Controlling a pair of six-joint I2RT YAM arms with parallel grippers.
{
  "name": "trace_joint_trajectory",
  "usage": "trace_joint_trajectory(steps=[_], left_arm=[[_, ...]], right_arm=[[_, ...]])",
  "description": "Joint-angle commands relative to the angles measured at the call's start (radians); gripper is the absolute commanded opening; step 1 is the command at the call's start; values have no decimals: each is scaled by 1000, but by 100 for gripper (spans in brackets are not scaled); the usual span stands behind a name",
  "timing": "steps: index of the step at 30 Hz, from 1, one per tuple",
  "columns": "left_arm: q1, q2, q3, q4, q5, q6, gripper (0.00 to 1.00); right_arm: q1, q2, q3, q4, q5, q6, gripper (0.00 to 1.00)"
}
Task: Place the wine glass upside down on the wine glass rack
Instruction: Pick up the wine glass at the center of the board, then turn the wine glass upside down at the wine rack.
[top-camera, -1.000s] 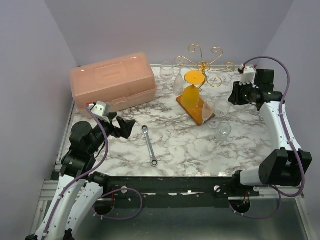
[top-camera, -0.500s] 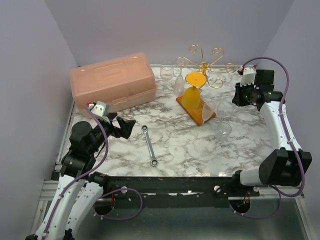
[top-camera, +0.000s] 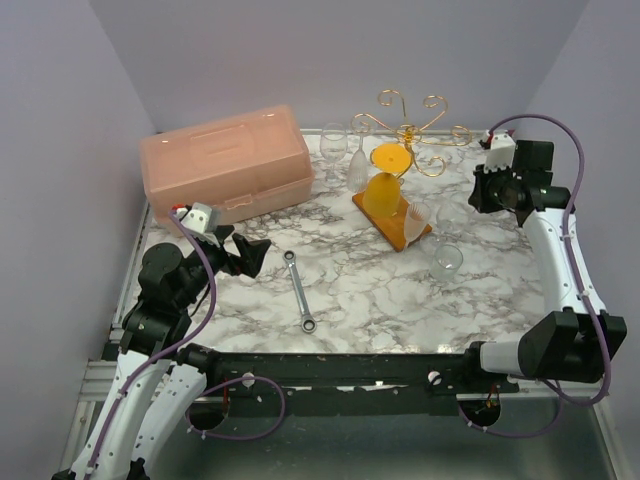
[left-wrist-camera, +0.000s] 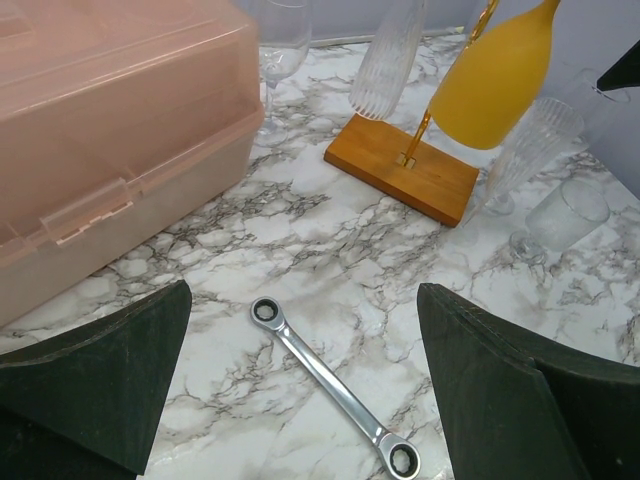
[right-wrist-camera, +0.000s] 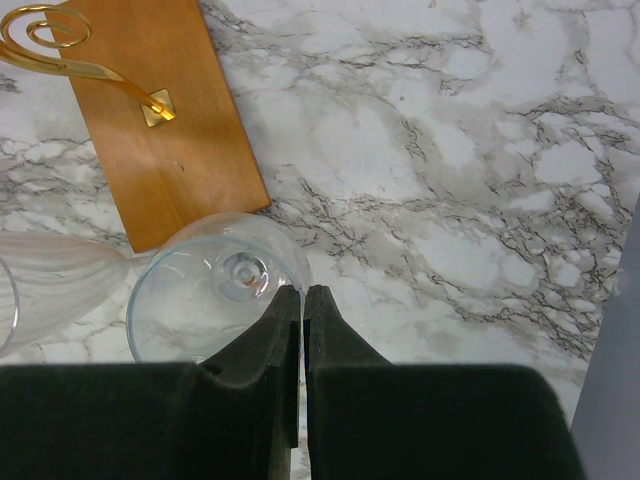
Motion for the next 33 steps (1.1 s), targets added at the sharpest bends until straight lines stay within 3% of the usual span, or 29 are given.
trace_joint_trajectory(steps=[1, 17, 33], left_arm=[[6, -13, -13, 24, 27, -7, 98], [7, -18, -17, 28, 35, -11, 99], [10, -10, -19, 36, 44, -12, 98]], right_arm=[[6, -60, -2, 56, 13, 39, 0], [-34, -215, 68, 47, 34, 88, 0], [-233, -348, 131, -29, -216, 105, 0]])
